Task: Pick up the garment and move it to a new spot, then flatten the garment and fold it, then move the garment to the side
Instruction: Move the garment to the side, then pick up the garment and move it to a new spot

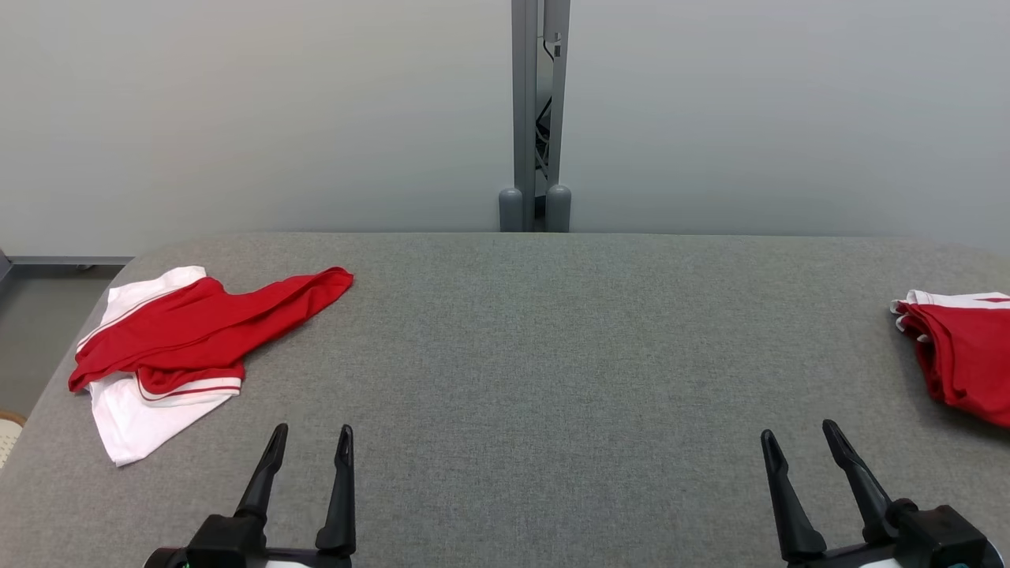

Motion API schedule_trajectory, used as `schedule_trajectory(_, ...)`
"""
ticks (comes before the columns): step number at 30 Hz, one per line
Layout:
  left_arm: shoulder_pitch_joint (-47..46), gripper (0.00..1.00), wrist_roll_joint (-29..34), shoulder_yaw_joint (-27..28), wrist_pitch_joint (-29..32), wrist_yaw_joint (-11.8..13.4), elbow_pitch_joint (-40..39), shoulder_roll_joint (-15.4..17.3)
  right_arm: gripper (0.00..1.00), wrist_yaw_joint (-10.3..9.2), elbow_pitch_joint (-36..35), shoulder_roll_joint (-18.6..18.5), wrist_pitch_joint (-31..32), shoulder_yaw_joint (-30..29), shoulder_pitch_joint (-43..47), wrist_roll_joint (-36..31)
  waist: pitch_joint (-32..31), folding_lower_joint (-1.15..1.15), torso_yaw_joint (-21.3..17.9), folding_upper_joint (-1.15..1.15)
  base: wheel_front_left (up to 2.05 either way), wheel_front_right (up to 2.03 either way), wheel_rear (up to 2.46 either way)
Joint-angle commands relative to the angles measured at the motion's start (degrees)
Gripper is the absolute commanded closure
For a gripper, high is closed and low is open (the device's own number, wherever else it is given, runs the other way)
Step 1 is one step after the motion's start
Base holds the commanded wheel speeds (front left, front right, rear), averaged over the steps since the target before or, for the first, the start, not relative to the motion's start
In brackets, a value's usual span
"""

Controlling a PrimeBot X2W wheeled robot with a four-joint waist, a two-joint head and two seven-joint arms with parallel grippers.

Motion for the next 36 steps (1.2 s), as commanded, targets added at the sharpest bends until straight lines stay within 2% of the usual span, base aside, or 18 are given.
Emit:
schedule_trajectory(1,0.8,0.0,0.4,0.2,-0.2,-0.1,0.4,0.3,0.0,-0.02,-0.1,-0.1,0.0,-0.1,0.7,0.1,-0.1,0.0,0.0,0.0,0.0,0.0,0.0)
schedule_trajectory(18,-0.3,0.0,0.7,-0.7,-0.2,0.1,2.3,0.3,0.0,-0.02,0.1,0.0,0.0,-1.5,1.0,0.3,-0.2,0.0,0.7,0.0,0.0,0.0,0.0)
schedule_trajectory(25,-0.7,0.0,0.8,-0.3,-0.2,0.6,0.9,0.2,0.0,-0.02,-1.0,-0.1,0.0,-1.0,0.7,1.1,0.4,0.0,4.0,0.0,0.0,0.0,0.0)
schedule_trajectory(36,-1.5,0.0,-0.2,-1.4,-0.2,2.3,-2.6,0.2,0.0,-0.02,-2.3,-0.1,0.0,0.4,-0.9,0.5,1.9,0.0,11.6,0.0,0.0,0.0,0.0)
